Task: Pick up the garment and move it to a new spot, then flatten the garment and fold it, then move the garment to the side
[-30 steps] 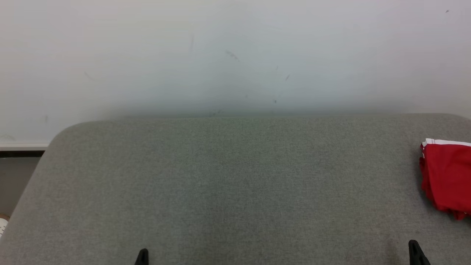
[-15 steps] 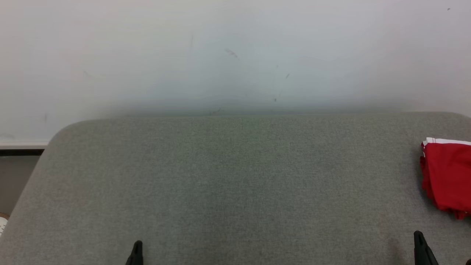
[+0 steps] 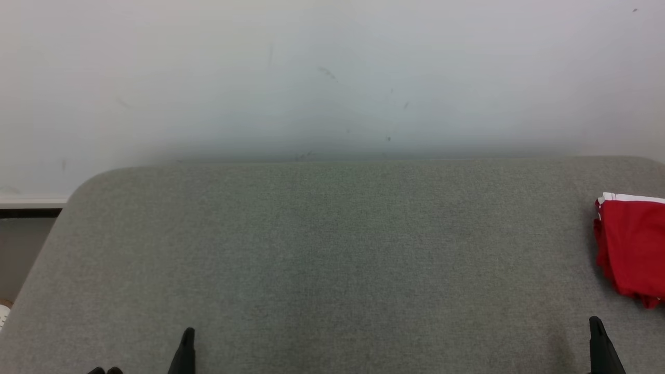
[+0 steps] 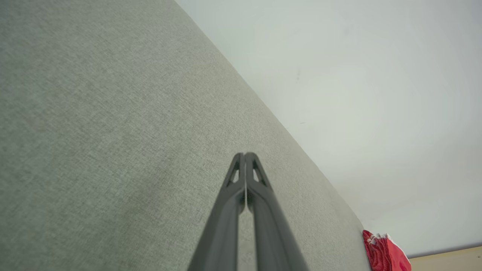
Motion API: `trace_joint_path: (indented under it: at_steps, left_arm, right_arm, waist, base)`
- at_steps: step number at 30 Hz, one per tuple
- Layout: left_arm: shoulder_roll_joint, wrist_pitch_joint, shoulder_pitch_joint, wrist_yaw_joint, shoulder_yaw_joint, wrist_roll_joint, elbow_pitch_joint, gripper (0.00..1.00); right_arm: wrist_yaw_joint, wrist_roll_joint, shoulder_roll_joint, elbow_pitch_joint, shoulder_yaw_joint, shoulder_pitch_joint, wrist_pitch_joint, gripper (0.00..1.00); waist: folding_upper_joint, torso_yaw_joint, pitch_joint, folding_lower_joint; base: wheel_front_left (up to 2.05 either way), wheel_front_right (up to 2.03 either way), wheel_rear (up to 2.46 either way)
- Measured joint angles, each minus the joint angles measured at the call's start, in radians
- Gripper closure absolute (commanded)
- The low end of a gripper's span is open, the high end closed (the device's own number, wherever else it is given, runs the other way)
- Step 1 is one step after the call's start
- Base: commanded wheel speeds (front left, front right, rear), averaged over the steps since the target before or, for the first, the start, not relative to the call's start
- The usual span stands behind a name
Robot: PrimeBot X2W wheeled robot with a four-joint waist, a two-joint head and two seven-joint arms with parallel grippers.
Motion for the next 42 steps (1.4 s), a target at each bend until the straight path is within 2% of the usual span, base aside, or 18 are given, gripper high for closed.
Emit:
trace_joint_path:
  at_steps: [21, 42]
  left_arm:
    - [0.002, 0.061, -0.044, -0.03, 0.04, -0.244, 0.002, 1.0]
    - [0.002, 0.113, -0.078, -0.053, 0.076, -0.44, 0.004, 1.0]
  right_arm:
    - [0.0, 0.252, 0.0, -0.016, -0.009, -0.037, 0.061, 1.0]
    - [0.0, 0.461, 0.001, -0.031, -0.016, -0.06, 0.113, 1.0]
  waist:
    - [0.0, 0.0, 0.009, 0.0]
    - [0.0, 0.0, 0.017, 0.0]
  base:
    - [0.0, 0.0, 0.0]
    - [0.0, 0.0, 0.0]
